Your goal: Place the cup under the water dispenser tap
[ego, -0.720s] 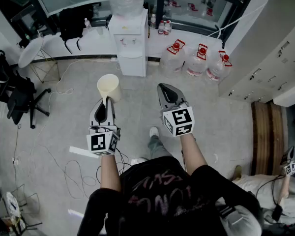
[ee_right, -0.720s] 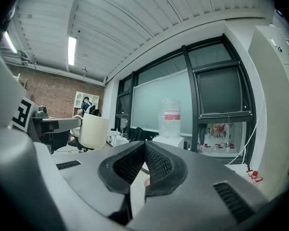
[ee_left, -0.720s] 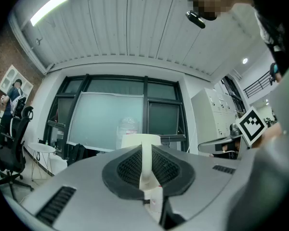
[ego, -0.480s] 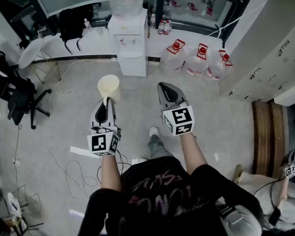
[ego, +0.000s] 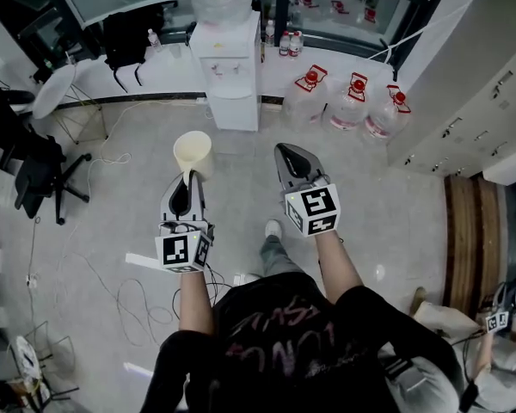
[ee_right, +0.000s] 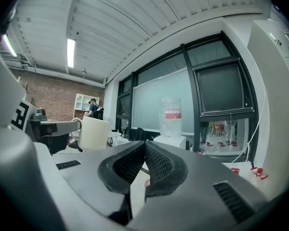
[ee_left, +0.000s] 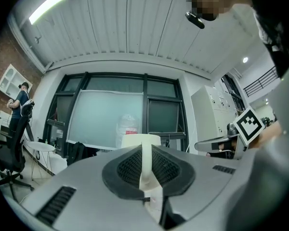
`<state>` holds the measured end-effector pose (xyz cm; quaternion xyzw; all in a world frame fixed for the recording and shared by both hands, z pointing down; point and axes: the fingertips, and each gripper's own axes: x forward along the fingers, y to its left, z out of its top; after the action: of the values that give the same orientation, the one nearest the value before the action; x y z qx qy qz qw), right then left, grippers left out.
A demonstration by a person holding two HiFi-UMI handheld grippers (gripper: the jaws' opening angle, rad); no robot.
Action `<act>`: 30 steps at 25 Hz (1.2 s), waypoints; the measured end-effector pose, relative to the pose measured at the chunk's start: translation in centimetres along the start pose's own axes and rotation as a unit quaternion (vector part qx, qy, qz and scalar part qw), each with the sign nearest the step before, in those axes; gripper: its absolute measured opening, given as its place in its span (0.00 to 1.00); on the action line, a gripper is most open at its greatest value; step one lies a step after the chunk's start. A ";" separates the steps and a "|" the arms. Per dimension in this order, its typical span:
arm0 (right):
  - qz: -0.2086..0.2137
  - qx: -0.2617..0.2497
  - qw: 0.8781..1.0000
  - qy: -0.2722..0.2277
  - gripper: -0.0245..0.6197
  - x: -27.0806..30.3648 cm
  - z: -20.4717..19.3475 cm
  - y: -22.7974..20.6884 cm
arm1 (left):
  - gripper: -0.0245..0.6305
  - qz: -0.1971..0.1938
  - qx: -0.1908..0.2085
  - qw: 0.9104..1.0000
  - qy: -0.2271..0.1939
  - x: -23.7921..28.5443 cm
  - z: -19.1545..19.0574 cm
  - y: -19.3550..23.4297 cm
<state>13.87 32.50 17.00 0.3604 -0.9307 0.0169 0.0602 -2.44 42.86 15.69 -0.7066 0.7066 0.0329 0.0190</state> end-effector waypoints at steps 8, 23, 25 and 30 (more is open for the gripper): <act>-0.004 0.009 1.000 0.016 0.06 4.4 -1.5 -2.7 | 0.10 -0.006 -0.003 1.000 0.013 4.8 -1.8 1.4; 0.007 0.010 0.999 0.033 0.06 16.6 -2.2 -13.6 | 0.10 0.001 -0.001 1.000 0.030 20.6 -4.4 3.5; 0.009 0.010 0.999 0.033 0.06 17.5 -2.2 -14.6 | 0.10 0.004 -0.001 0.999 0.032 21.9 -4.5 3.6; 0.005 0.015 1.000 0.026 0.06 19.7 -1.9 -16.4 | 0.10 0.002 0.003 0.999 0.034 24.8 -4.6 4.1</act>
<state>10.71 7.33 21.16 0.3557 -0.9304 0.0411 0.0790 -6.47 17.78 18.58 -0.7060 0.7082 0.0065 -0.0029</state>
